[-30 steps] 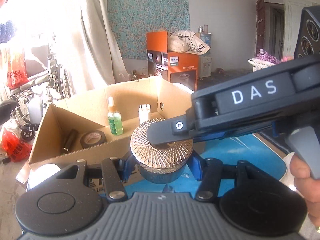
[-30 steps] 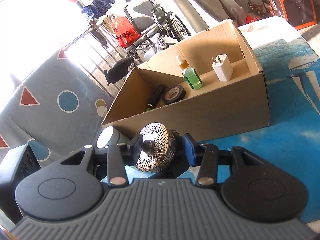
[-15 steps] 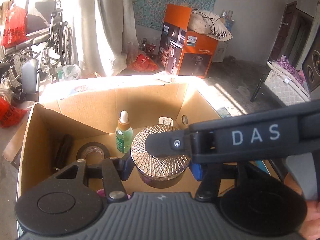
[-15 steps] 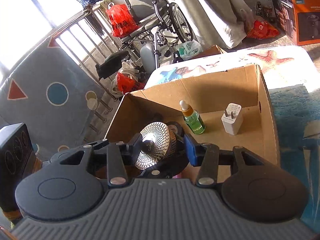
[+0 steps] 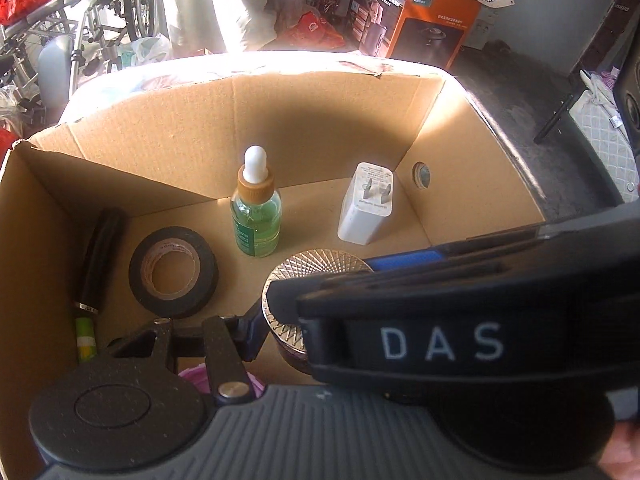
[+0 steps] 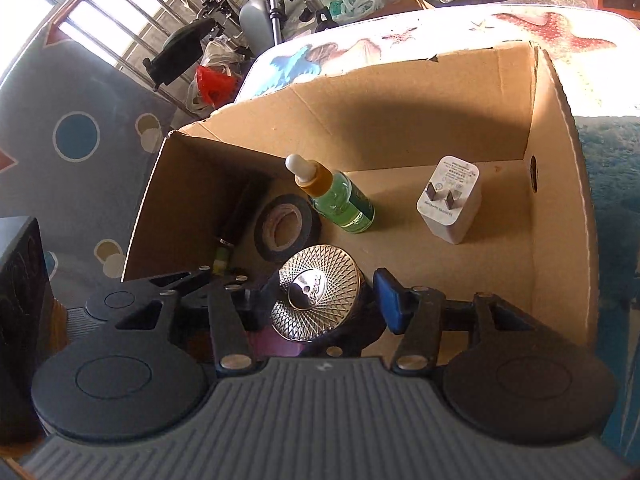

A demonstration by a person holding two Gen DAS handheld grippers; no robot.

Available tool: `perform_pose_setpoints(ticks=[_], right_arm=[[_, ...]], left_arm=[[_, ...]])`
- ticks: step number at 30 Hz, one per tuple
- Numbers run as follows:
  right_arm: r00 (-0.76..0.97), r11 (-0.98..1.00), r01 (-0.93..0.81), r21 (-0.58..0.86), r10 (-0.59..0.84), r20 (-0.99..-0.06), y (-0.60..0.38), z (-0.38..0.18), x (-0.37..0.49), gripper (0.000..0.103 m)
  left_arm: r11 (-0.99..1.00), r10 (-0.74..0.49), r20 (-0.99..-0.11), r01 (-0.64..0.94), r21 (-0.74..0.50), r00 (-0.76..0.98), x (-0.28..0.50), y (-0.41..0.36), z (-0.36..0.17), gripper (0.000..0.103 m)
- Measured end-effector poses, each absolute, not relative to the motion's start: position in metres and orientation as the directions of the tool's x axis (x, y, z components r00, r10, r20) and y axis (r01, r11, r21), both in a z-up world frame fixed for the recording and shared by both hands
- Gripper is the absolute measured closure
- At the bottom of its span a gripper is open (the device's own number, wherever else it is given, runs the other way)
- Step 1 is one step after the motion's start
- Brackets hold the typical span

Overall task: Organize rigid objects
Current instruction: 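Carry the gold-lidded jar into the box and open the right tool, then move the right tool to the white supplement bottle and close on it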

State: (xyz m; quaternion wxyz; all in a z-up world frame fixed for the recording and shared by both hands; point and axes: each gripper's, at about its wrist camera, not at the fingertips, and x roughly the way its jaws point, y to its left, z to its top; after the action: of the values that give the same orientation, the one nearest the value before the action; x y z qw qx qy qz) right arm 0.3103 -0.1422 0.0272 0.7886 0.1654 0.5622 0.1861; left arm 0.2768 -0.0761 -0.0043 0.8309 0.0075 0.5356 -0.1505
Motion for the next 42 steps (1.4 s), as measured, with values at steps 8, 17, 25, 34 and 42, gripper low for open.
perform_pose_setpoints(ticks=[8,17,25,34,42], right_arm=[[0.273,0.897,-0.102,0.431,0.442,-0.855,-0.135,0.009,0.317,0.049],[0.485,0.877,-0.149,0.456,0.467,-0.740,-0.150,0.066,0.275,0.046],[0.729,0.820,-0.256,0.512,0.512,-0.455,-0.174,0.137,0.154,0.038],[0.710,0.740,-0.316,0.593,0.599,-0.371,-0.176,0.133,0.071,0.034],[0.623,0.713,-0.309,0.630,0.652,-0.432,-0.137,0.102,0.070,0.034]], left_arm=[[0.954,-0.241,-0.894,0.261,-0.147,0.377,0.275,-0.075,-0.005,0.040],[0.945,-0.267,-0.806,0.308,-0.110,0.528,0.235,-0.067,0.038,0.026],[0.904,-0.386,-0.621,0.413,-0.109,0.682,0.143,-0.051,0.095,0.011],[0.907,-0.411,-0.517,0.392,-0.153,0.750,0.054,-0.012,0.097,0.004],[0.956,-0.275,-0.495,0.287,-0.055,0.824,0.016,0.021,0.073,0.004]])
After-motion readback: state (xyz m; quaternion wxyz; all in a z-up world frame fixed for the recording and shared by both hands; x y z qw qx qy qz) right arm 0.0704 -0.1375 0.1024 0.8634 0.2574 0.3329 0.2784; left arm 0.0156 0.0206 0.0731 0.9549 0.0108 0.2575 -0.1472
